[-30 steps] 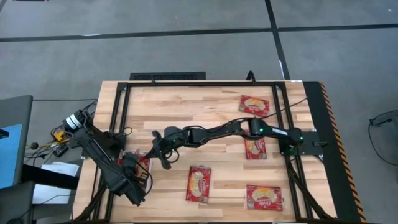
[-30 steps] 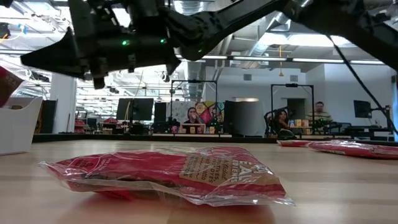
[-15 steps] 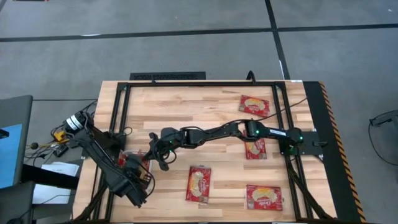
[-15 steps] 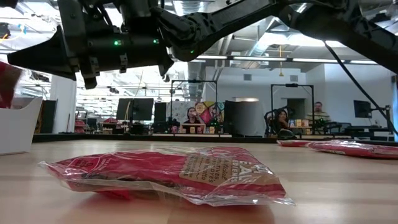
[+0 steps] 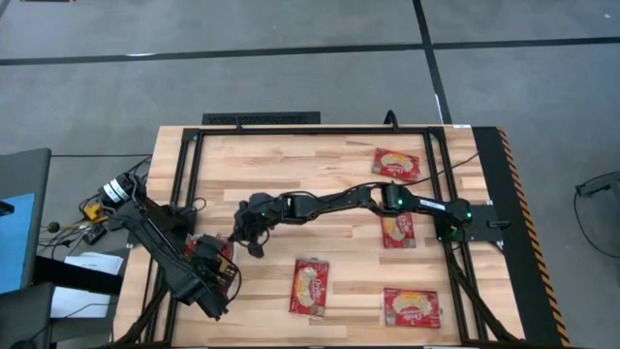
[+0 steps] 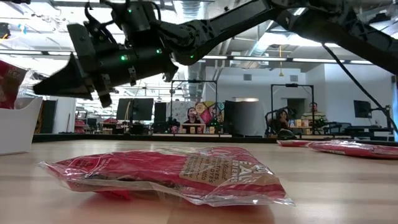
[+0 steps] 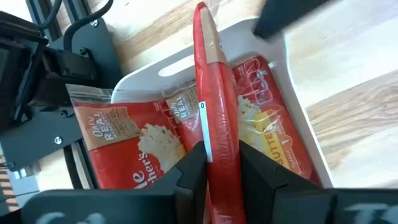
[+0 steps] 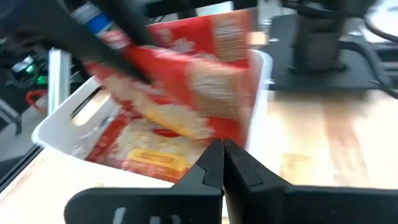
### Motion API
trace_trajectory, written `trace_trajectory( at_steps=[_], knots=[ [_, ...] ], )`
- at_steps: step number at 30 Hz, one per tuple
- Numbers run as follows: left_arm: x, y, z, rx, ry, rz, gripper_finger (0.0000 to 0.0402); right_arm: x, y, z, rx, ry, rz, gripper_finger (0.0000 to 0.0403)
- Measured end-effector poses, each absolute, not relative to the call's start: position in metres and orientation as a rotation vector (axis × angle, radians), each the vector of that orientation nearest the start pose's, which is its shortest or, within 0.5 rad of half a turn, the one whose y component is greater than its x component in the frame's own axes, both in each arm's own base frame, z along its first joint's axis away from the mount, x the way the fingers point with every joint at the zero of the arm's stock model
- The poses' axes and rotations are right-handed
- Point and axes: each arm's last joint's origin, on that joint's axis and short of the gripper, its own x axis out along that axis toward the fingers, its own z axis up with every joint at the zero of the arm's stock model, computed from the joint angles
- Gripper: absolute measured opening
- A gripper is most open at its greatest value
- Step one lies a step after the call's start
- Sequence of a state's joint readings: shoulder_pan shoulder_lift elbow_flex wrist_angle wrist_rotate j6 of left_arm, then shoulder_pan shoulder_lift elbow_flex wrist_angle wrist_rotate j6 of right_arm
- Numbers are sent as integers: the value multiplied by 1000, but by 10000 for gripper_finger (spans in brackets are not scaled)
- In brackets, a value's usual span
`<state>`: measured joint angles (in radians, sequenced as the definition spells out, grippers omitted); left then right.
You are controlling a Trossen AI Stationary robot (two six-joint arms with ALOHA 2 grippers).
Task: Sort popcorn bags into baskets
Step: Put the red popcorn bag into the white bin
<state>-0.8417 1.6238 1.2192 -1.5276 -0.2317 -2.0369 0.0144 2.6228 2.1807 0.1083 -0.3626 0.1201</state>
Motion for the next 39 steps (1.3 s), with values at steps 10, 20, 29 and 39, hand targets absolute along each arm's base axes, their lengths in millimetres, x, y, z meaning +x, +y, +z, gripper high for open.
trace_trajectory(
  at_steps=[10,20,29,39],
  knots=[
    [160,-181,228,-615,1352,1316,7,586,-19,153,225,355,286,19],
    [158,-181,230,-674,1404,1393,12,585,-29,152,203,353,305,19],
    [157,-175,217,-669,1399,1434,35,584,-35,152,207,351,322,17],
    [155,-175,224,-686,1487,1417,94,584,-39,152,211,350,337,20]
  ],
)
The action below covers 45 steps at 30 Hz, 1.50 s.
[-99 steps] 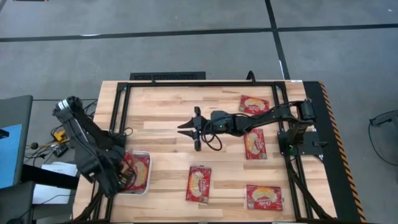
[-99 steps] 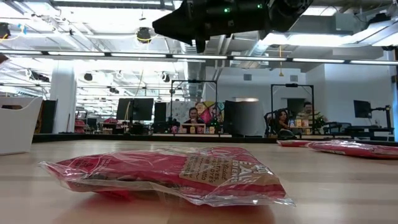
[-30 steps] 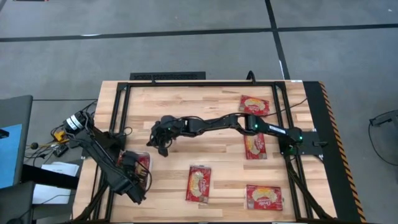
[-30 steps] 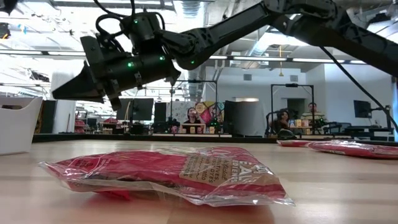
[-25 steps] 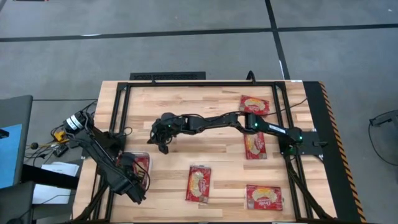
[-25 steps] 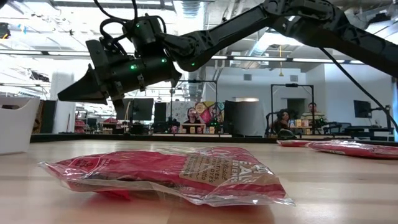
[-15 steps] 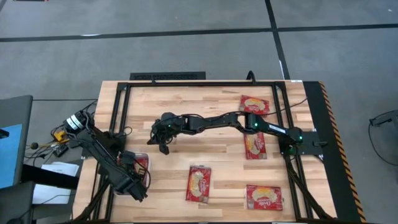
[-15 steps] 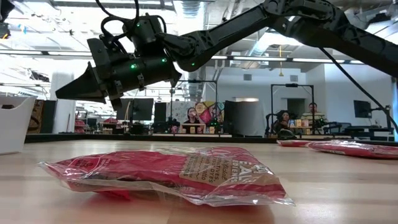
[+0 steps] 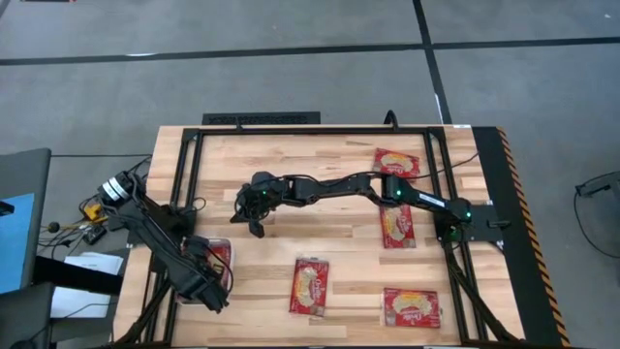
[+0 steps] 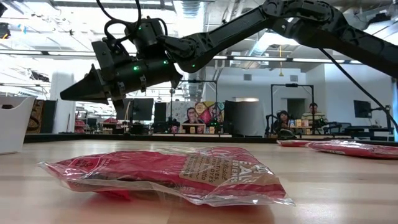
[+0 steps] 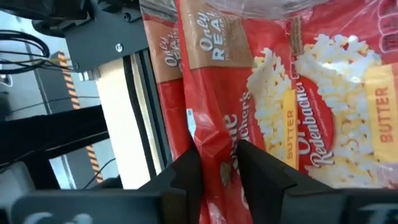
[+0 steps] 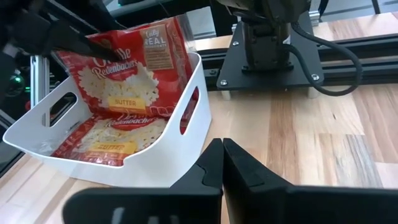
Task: Sort popcorn bags into baskets
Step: Put the red popcorn bag into the white bin
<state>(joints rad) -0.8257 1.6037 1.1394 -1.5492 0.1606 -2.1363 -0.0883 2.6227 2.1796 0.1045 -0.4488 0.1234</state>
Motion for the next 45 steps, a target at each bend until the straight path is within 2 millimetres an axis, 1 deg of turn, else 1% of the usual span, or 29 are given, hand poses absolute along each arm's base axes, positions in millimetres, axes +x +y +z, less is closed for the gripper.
trace_trajectory(
  at_steps=[6,11,15,20,22,25,28,31,35,37,41,45],
  knots=[
    [156,-176,238,-684,1520,1341,123,584,-39,152,212,351,337,19],
    [154,-173,248,-709,1508,1278,137,583,-42,153,231,353,342,22],
    [156,-169,257,-681,1395,1191,139,582,-51,153,282,360,371,17],
    [162,-166,267,-591,1221,1073,139,579,-69,153,325,369,369,21],
    [164,-165,269,-546,1161,1041,139,577,-75,156,333,382,355,23],
    [166,-163,269,-492,1082,1014,139,576,-82,164,322,355,345,21],
    [169,-161,271,-435,1003,984,139,572,-88,177,289,360,318,18],
    [171,-160,272,-393,909,966,139,562,-90,200,185,408,257,18],
    [173,-158,275,-331,767,938,139,546,-86,230,23,504,183,21],
    [175,-158,276,-307,714,926,139,539,-84,240,-7,534,191,21],
    [176,-157,277,-276,657,912,139,525,-82,262,-11,572,210,18],
    [177,-156,279,-244,575,896,139,508,-78,293,-51,576,228,18]
  ],
)
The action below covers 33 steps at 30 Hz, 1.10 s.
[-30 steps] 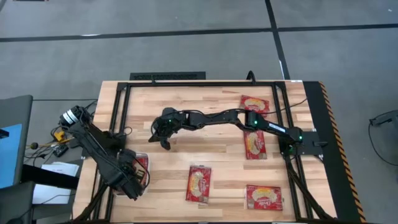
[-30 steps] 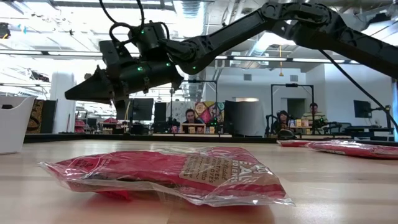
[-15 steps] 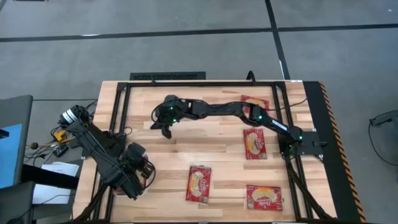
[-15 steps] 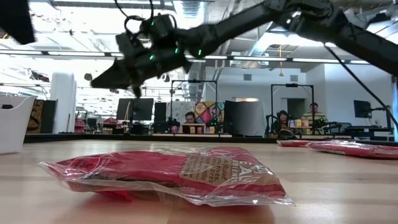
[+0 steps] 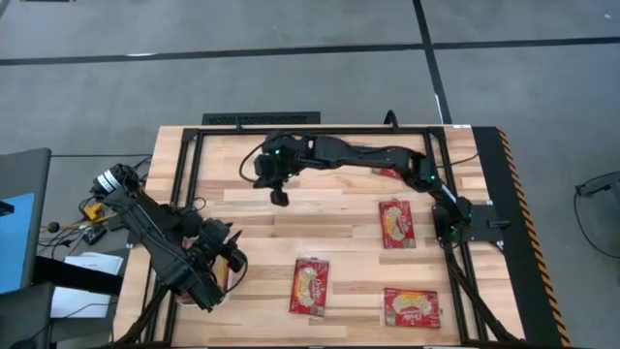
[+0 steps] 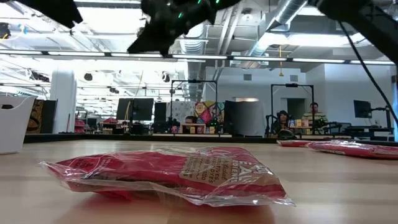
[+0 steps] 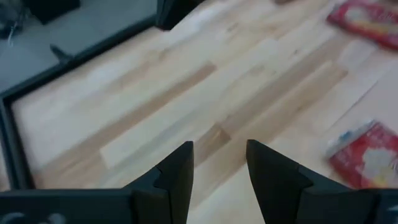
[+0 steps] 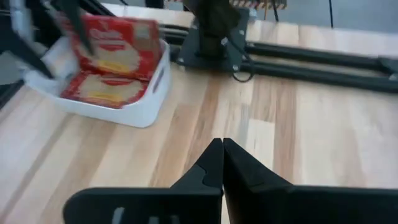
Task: Sort popcorn bags into baskets
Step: Put the red popcorn bag into the white bin
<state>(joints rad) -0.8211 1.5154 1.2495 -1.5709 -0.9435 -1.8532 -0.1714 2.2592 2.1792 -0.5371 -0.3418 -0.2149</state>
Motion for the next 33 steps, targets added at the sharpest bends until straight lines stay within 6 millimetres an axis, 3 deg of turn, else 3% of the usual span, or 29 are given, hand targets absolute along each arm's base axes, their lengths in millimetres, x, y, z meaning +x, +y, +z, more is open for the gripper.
trace_trajectory(
  at_steps=[7,10,15,18,25,33],
  knots=[
    [184,-149,273,-174,464,893,139,473,-56,349,-94,549,340,17],
    [190,-146,259,-148,402,884,139,460,-54,353,-88,566,351,16],
    [202,-140,240,-132,395,883,139,423,-59,356,-48,562,304,19],
    [211,-135,234,-100,405,881,139,397,-60,357,-38,486,212,17],
    [239,-123,227,-21,458,850,139,330,-51,339,45,404,-72,23],
    [275,-101,217,55,571,683,139,263,-27,307,172,463,-349,39]
  ],
)
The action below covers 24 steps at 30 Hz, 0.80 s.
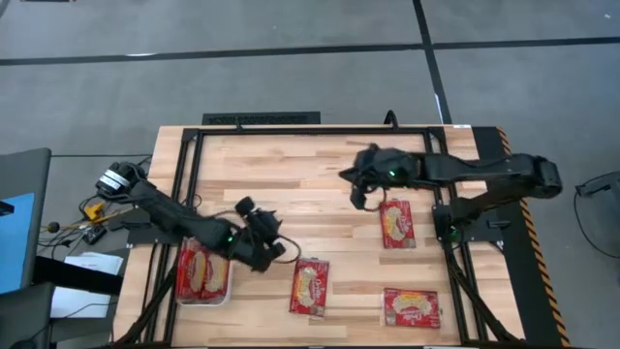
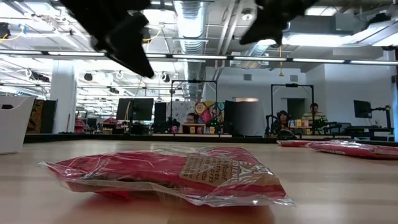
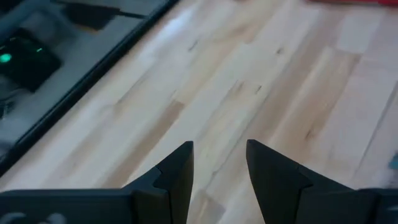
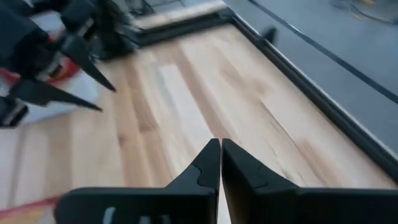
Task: Sort popcorn bags into baskets
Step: Put the red popcorn bag into the white bin
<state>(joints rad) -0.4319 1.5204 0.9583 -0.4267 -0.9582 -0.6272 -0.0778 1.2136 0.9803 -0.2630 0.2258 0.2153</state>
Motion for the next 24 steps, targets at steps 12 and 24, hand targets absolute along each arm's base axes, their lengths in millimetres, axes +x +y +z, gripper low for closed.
trace_trajectory(
  at_steps=[12,24],
  knots=[
    [312,-27,206,21,546,306,139,213,-9,260,389,676,-653,76],
    [307,21,191,179,461,-22,139,245,30,219,857,749,-563,189]
  ],
)
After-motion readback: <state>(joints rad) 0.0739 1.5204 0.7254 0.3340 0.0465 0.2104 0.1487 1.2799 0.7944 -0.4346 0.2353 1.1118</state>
